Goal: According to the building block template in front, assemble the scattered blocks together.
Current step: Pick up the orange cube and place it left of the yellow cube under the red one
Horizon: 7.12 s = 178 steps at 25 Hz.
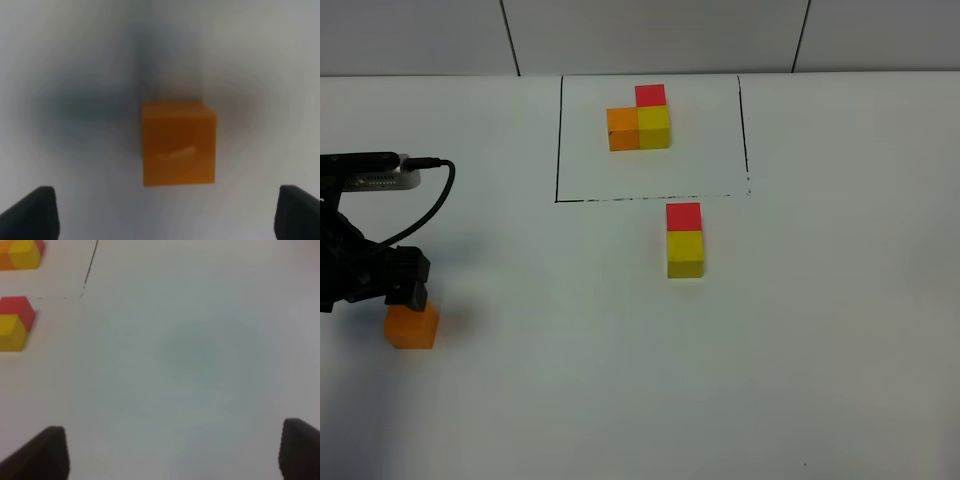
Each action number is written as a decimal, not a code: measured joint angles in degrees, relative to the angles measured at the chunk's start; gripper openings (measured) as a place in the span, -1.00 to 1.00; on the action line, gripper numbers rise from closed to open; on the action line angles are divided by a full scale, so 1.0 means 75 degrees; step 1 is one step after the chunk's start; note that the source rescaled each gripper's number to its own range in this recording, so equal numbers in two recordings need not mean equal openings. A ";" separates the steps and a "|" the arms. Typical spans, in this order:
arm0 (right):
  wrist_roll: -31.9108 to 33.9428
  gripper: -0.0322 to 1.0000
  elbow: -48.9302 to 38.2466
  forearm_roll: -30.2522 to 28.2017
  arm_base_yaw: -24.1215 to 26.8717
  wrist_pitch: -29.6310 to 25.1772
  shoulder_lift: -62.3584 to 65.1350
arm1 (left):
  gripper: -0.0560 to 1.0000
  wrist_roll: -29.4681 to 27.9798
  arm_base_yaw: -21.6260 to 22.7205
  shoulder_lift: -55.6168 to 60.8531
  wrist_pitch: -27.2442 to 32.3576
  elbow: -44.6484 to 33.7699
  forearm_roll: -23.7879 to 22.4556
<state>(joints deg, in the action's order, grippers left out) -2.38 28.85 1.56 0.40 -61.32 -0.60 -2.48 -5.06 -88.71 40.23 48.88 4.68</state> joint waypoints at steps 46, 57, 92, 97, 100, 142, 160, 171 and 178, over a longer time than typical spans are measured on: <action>0.0000 0.43 0.0000 0.0000 0.0000 0.0000 0.0000 | 0.76 -0.0597 -0.0515 -0.1343 -0.1910 -0.0818 -0.0415; 0.0000 0.43 0.0000 0.0000 0.0000 0.0000 0.0000 | -0.22 -0.0627 -0.0515 -0.1343 -0.1861 -0.0818 -0.0467; 0.0000 0.43 0.0000 0.0000 0.0000 0.0007 0.0000 | -0.89 0.5332 -0.1947 -0.2296 0.0370 0.2928 -0.0623; 0.0000 0.43 0.0000 0.0000 0.0000 0.0007 0.0000 | -0.89 0.7160 -0.2700 -0.3452 0.0975 0.3998 -0.0623; 0.0000 0.43 0.0000 0.0000 0.0000 0.0007 0.0000 | -0.89 0.7408 -0.3041 -0.4030 0.1085 0.4691 -0.0623; 0.0000 0.43 0.0000 0.0000 0.0000 0.0007 0.0000 | -0.89 0.7521 -0.4238 -0.5833 0.1752 0.6925 -0.0231; 0.0007 0.43 0.0000 0.0000 0.0000 0.0007 0.0000 | -0.89 0.7521 -0.4238 -0.5845 0.1574 0.6925 -0.0230; -0.0001 0.43 0.0000 0.0002 0.0000 0.0007 0.0000 | -0.89 0.7528 -0.4238 -0.5845 0.1596 0.6925 -0.0363; -0.0001 0.43 0.0000 0.0002 0.0000 0.0007 0.0000 | -0.86 0.7528 -0.4238 -0.5845 0.1596 0.6925 -0.0370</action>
<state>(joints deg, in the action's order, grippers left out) -2.39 28.85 1.57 0.40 -61.27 -0.60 53.98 -36.85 -132.55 52.20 100.81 1.90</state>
